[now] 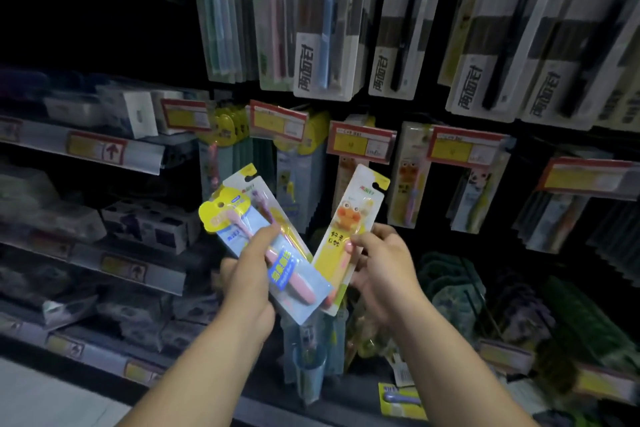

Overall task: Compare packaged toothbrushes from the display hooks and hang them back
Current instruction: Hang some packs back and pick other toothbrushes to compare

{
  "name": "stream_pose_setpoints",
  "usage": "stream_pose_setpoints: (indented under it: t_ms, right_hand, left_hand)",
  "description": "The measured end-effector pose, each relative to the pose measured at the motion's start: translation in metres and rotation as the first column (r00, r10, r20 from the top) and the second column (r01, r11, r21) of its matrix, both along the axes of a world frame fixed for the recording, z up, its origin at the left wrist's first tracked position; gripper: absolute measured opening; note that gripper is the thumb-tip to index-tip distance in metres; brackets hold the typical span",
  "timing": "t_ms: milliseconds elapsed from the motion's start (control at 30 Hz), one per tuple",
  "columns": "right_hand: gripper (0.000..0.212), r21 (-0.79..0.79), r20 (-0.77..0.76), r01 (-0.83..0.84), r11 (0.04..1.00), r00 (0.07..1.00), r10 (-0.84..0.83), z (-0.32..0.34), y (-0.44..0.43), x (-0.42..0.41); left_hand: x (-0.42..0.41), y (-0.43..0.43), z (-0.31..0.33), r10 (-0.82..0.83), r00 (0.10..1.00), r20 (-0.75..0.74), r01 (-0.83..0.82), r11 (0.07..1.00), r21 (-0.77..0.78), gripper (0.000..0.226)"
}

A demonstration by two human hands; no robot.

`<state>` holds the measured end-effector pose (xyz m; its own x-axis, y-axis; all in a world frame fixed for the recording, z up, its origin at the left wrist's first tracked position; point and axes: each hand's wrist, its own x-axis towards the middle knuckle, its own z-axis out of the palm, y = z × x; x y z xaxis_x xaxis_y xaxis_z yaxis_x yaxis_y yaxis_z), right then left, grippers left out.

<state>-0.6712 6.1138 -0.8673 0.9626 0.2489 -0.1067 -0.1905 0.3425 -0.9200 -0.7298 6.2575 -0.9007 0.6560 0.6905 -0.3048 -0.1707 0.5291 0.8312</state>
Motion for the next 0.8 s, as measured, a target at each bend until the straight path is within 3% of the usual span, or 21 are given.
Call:
stream_pose_setpoints:
  t_ms: [133,300,467,600,733,800]
  right_hand:
    - [0.017,-0.001,0.033,0.081,0.997,0.996,-0.08,0.005,-0.016,0.0]
    - [0.022,-0.311,0.211,0.239,0.92,0.961,-0.179,0.008,-0.043,0.007]
    - [0.024,-0.36,0.322,0.35,0.865,0.917,-0.237,0.013,-0.059,0.03]
    - [0.025,-0.394,0.339,0.38,0.837,0.906,-0.251,0.027,-0.062,0.061]
    - [0.028,-0.456,0.377,0.423,0.783,0.889,-0.261,0.039,-0.059,0.1]
    - [0.029,-0.454,0.398,0.457,0.765,0.872,-0.285,0.039,-0.059,0.114]
  left_hand:
    - [-0.007,-0.001,0.006,-0.013,1.0,-0.015,0.014,0.999,0.05,0.063]
    - [-0.011,-0.008,0.006,-0.118,0.992,0.054,0.107,0.978,0.177,0.039]
    - [-0.011,-0.017,0.002,-0.162,0.985,0.065,0.133,0.939,0.317,0.024]
    - [-0.004,-0.023,0.003,-0.183,0.98,0.073,0.147,0.925,0.351,0.043]
    - [0.006,-0.024,0.001,-0.177,0.979,0.105,0.134,0.935,0.328,0.032]
    - [0.009,-0.022,0.0,-0.158,0.981,0.115,0.116,0.944,0.309,0.038]
